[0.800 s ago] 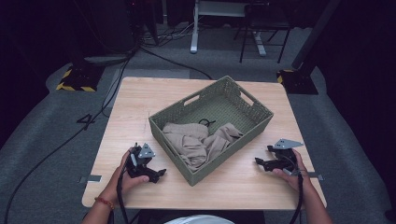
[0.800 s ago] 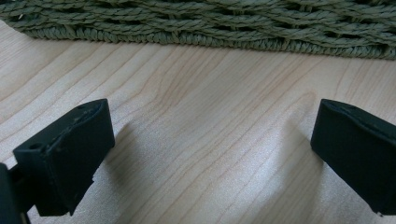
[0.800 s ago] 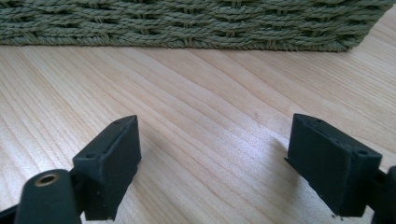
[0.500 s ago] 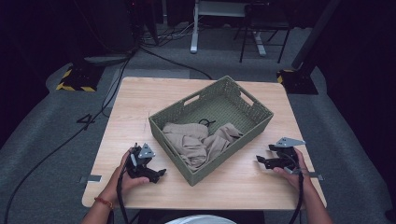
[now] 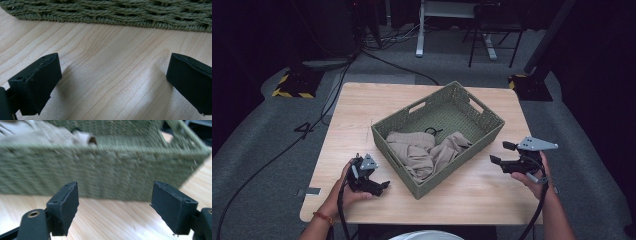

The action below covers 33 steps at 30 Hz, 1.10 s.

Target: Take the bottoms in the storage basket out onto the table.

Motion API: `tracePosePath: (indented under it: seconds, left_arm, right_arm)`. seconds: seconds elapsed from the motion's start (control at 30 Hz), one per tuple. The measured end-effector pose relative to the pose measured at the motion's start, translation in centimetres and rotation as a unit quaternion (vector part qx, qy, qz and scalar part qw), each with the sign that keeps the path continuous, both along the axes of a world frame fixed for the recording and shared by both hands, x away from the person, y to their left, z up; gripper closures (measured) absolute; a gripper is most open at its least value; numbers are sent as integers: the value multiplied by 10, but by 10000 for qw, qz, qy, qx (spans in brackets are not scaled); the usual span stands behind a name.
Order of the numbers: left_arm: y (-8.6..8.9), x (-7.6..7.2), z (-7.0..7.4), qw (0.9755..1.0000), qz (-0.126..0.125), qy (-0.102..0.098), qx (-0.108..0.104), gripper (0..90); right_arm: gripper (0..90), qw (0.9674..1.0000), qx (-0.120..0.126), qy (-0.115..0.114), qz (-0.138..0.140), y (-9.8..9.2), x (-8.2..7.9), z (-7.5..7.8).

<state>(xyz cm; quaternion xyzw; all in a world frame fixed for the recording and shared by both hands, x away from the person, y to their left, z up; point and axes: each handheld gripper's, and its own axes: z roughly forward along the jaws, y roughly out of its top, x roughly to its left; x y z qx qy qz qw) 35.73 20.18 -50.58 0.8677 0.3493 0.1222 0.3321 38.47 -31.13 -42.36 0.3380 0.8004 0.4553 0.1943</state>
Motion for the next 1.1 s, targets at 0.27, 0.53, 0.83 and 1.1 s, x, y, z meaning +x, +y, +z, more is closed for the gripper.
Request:
tracePosePath:
  seconds: [0.27,0.53,0.83,1.1]
  left_arm:
    - [0,0,0,10000,1,3,-2,3]
    - [0,0,0,10000,2,-1,-2,3]
    - [0,0,0,10000,1,3,-2,3]
    - [0,0,0,10000,2,-2,-2,3]
  right_arm:
    - [222,9997,68,-194,108,11,1,15]
    - [215,9980,71,-488,391,34,4,35]
    - [218,9962,58,-525,691,57,12,42]
    - [216,9932,-107,-519,1036,86,16,45]
